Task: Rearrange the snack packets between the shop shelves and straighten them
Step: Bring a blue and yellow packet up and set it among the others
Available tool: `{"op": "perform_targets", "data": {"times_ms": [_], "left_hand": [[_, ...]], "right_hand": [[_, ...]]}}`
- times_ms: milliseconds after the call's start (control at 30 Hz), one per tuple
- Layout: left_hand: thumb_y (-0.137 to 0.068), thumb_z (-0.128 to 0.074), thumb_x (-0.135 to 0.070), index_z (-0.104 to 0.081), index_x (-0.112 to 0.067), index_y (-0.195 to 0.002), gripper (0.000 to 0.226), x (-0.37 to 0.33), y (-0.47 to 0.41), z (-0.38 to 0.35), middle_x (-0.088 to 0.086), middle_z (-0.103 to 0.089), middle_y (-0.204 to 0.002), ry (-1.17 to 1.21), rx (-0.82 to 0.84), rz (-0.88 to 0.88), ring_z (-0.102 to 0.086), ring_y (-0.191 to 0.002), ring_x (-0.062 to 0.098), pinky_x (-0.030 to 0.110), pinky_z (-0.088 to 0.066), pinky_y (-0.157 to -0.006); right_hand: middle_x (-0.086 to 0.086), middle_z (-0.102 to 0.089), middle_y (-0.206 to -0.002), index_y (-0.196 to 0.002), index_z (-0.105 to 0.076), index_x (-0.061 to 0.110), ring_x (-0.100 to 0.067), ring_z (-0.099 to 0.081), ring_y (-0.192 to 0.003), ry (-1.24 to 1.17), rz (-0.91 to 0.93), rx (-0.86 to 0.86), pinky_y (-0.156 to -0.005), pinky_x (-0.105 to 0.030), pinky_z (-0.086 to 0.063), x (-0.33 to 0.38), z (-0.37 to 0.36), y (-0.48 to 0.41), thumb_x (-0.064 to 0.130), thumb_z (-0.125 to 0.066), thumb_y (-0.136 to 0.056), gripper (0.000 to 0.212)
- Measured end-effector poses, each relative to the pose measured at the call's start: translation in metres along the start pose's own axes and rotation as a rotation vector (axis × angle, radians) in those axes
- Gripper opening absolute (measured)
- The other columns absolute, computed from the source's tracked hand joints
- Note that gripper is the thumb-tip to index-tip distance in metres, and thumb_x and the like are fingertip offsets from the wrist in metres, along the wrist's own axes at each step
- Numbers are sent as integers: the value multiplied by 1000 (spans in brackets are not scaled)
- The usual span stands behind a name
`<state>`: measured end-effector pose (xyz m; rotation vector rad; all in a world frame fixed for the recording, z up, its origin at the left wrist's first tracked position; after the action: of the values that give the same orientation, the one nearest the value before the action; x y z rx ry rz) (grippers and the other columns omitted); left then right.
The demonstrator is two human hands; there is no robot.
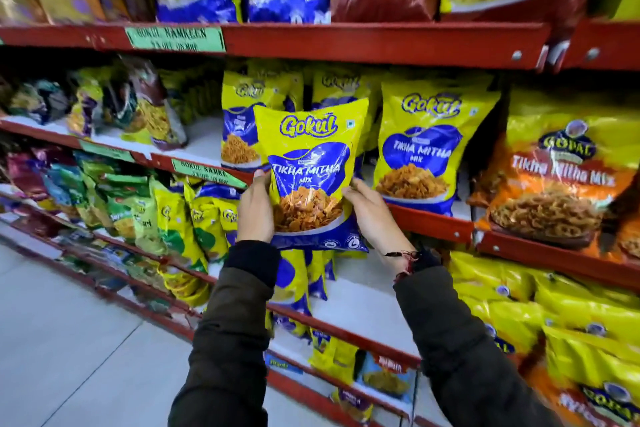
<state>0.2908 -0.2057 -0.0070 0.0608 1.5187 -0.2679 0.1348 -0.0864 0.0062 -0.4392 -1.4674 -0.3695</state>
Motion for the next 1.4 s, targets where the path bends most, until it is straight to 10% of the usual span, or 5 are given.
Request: {"op": "perform_targets", "data": {"times_ms": [367,733,900,1100,1400], "left_hand": [[-78,-39,-71,-56,-10,-138,88,-32,-114,-55,9,-55,-148,179,81,-134,-47,-141,21,46,-30,-123],[-101,-33,-54,-63,-7,-124,60,9,-172,-74,10,-58,-114,28,249,-29,-49,-108,21,32,-30,-96],[-100,-48,-43,-64,-25,-98,25,-19,-193,-73,-1,-64,-100,178,313,-84,-56,-97,18,35,-44,-98],[-94,-65,-23,-68,-7,-87,18,-33,-214,-67,-14,-60,-49,169,228,-246,-47,-42,-7,10,-39,-52],[-90,-69,-23,-62,-7,-83,19,-43,-232,-86,0,-51,-59,105,193,-228,-47,-37,-5,6,-33,-45]], "right_hand": [[9,-42,-132,-148,-37,11,-2,-35,-126,19,171,-237,-94,-10,-28,24,7,-92,11,-46,-101,49],[-4,-44,-154,-150,-38,15,-24,-36,-146,109,79,-468,-121,-35,-26,-12,-9,-140,26,-53,-92,60],[7,-58,-130,-139,-53,19,-13,-51,-126,9,191,-591,-110,-30,-36,16,0,-151,33,-55,-94,47],[-9,-74,-88,-77,-64,25,-20,-66,-79,127,311,-744,-81,-37,-52,30,13,-154,24,-70,-88,13],[-20,-74,-76,-87,-75,10,-39,-69,-71,434,340,-875,-72,-48,-57,40,28,-168,28,-61,-92,24]]}}
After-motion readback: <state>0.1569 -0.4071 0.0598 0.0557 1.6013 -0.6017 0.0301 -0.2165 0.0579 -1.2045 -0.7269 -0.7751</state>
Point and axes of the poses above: each hand's wrist, its own y-axis away from the middle knuckle, its own z-axis out of the back of the hand, x = y × z, the point moved 2 cm from there along -y, towards the middle knuckle
